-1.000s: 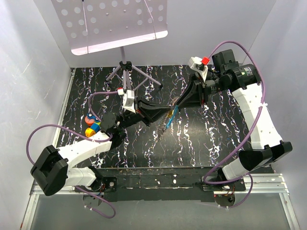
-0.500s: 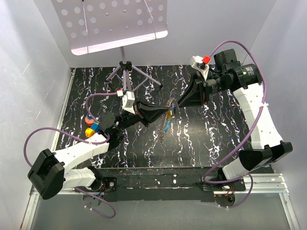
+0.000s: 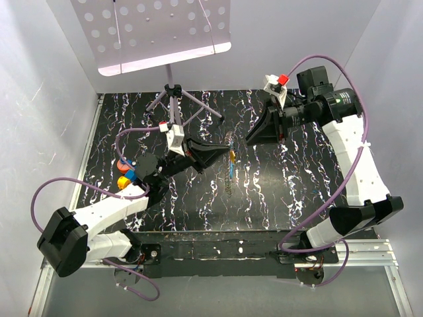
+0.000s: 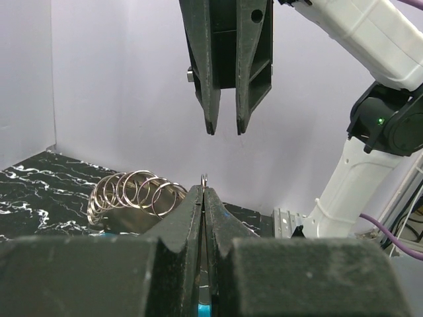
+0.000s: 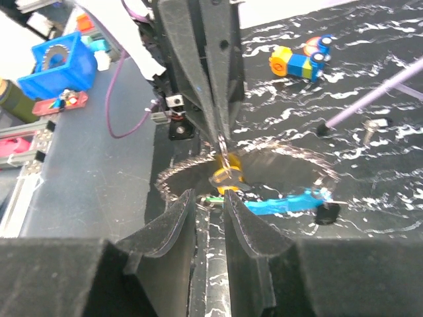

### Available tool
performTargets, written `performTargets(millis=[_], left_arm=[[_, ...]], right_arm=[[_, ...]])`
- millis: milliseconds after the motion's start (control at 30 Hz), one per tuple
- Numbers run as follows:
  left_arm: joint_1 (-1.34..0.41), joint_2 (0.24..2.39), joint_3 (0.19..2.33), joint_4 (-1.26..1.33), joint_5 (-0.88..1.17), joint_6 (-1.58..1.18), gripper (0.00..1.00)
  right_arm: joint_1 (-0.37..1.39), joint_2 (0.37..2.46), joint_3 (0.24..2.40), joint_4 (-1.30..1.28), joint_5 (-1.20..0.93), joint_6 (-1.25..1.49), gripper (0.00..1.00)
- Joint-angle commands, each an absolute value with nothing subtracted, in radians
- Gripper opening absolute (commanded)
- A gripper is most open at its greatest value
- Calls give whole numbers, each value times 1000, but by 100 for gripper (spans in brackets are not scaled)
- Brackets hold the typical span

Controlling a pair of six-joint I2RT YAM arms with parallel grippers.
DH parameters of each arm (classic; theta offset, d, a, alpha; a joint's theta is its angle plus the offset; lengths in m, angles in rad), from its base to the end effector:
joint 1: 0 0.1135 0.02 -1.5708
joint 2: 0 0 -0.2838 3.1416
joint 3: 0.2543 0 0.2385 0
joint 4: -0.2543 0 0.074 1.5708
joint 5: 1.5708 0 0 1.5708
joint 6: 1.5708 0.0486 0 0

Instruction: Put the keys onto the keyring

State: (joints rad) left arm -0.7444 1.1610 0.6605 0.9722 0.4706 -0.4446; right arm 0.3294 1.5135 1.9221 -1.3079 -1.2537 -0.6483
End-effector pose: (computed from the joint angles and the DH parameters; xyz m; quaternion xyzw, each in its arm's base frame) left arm 0.1636 -0.1807 0.3690 0.2724 0.4725 -0.5653 0.6188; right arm 0.2190 0.1237 0.4738 -0.5297 0.5843 0.5044 0.3514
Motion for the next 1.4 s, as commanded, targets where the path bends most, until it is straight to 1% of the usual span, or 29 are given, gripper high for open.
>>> performTargets(millis=[0, 200, 300, 433, 567, 633, 700, 767, 867, 933, 967, 1000, 1033, 1100, 1133, 1167, 1233, 1367], left_arm=[[-715, 1134, 666, 968, 457, -480, 0], [-695, 1138, 698, 901, 466, -500, 0], [-687, 1135, 713, 862, 463, -494, 0], [-683, 1141, 733, 827, 445, -511, 0], [-675, 1163, 744, 859, 430, -572, 0], [-672, 1167, 752, 865, 430, -586, 0], [-672, 1167, 761, 859, 431, -589, 0], [-672, 1169, 768, 850, 431, -586, 0], [-672, 1163, 773, 836, 430, -580, 0], [-673, 1160, 772, 830, 426, -575, 0], [-672, 1155, 773, 828, 426, -572, 0], [-672, 1152, 775, 825, 425, -569, 0], [-672, 1151, 773, 825, 422, -568, 0], [-673, 1146, 775, 836, 425, -563, 0], [-672, 1146, 775, 842, 428, -563, 0], [-672, 1146, 773, 848, 433, -563, 0], [-672, 1149, 773, 871, 443, -568, 0], [-672, 1169, 776, 942, 495, -574, 0]], right_arm=[[281, 1476, 1896, -1142, -1151, -450, 32], [235, 1442, 1822, -934, -911, -191, 32], [230, 1430, 1793, -894, -847, -150, 32], [229, 1425, 1786, -885, -905, -140, 32], [229, 1428, 1776, -862, -925, -114, 32], [229, 1427, 1761, -835, -940, -66, 32], [229, 1425, 1740, -781, -957, 39, 32], [226, 1425, 1709, -717, -1067, 138, 32], [225, 1427, 1660, -543, -1219, 320, 32], [224, 1434, 1660, -534, -1235, 335, 32], [224, 1437, 1669, -563, -1230, 298, 2], [224, 1440, 1678, -587, -1235, 264, 1], [224, 1440, 1680, -603, -1256, 230, 6], [224, 1431, 1675, -638, -1279, 166, 36], [224, 1424, 1675, -665, -1285, 114, 49], [224, 1414, 1678, -701, -1278, 66, 55], [224, 1401, 1677, -745, -1270, 3, 56], [224, 1378, 1654, -811, -1284, -175, 55]])
